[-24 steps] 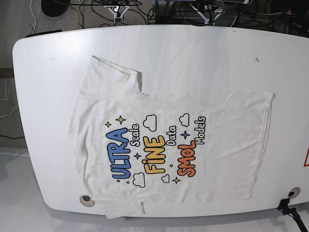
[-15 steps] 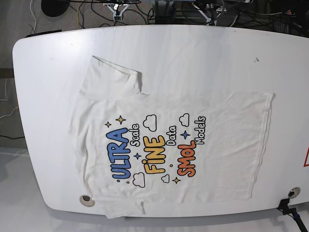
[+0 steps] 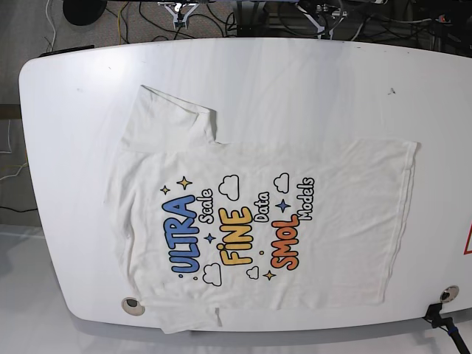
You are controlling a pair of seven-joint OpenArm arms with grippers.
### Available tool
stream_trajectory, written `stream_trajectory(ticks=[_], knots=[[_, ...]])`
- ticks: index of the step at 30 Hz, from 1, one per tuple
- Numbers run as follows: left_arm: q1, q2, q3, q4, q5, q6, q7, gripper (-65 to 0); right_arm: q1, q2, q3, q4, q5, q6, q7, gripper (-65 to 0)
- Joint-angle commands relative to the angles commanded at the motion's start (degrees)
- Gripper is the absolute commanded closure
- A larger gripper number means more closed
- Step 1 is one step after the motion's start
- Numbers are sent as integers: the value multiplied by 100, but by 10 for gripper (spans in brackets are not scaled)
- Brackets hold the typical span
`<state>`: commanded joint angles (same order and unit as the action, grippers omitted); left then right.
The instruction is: Fold the T-shirt properly
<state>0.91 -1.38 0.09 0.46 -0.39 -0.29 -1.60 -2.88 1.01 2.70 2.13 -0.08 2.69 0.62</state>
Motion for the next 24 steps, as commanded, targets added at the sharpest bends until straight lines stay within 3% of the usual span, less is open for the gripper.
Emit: stream_trajectory(ticks=[5, 6, 24], knots=[[11, -17, -2, -4, 19, -19, -7, -5, -12, 39, -37, -9, -2, 21, -7, 0], [66, -6, -6, 69, -14, -29, -84, -4, 9, -18, 22, 44, -38, 101, 19, 0], [77, 2, -12, 61, -16, -43, -127, -4, -6, -14, 17, 63, -62, 97, -16, 0]])
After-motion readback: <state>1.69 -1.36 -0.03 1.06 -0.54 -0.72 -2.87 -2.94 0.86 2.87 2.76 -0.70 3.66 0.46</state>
